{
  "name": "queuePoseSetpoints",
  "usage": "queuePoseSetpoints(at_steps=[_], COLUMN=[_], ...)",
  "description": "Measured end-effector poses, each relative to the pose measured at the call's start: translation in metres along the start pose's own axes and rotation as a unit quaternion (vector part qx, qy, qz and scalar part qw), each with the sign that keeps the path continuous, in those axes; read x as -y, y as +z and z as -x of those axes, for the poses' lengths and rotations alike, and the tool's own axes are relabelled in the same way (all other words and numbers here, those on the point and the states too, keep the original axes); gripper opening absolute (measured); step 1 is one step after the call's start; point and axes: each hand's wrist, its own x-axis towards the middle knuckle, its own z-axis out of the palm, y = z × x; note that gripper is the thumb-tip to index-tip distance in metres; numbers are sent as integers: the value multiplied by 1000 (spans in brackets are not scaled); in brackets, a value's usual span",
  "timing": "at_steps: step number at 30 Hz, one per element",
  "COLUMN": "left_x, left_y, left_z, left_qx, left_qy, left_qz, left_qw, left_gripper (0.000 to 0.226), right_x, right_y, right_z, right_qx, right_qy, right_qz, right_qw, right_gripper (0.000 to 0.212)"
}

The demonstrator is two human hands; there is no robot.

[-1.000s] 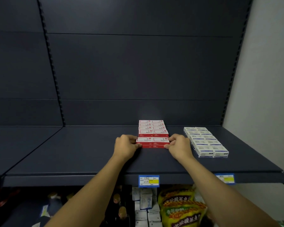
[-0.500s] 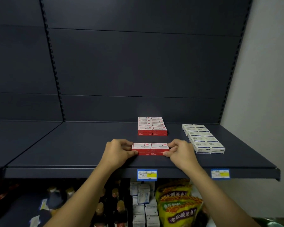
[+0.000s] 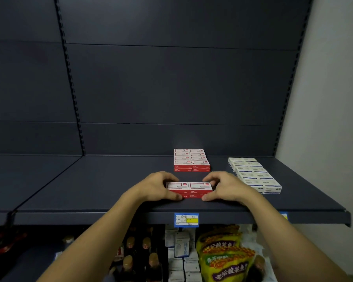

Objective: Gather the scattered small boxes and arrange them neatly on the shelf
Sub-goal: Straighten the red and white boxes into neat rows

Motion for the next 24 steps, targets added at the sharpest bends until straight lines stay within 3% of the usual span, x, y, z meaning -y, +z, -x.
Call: queuePoseSetpoints(at_steps=[3,9,17,20,22,24], left_x=[-1,3,2,1,4,8], left_y=[1,3,6,-4,-13,-20], left_z=[-8,-12,-15,-17,-22,-32], left_qx=[20,12,15,53,53,14], left_qy=[5,8,8,0,-12,-13], left_qz=[0,35,26,26,93,198], left_qw=[1000,999,1000,998,994,980], left_gripper=[40,34,36,52,56,35], right_x=[4,1,-3,-3,-5,-9], right_y=[-2,-2,-1,-7,-12,-16], right_z=[-3,-5,-11,-14,-20,-31], right_qx=[26,23,34,70,56,-4], right_qy=[-11,-5,-3,0,3,19], right_qz=[5,-11,-8,-20,-78,-139], right_qw=[1000,1000,999,997,995,990], right_gripper=[38,39,41,49,56,54])
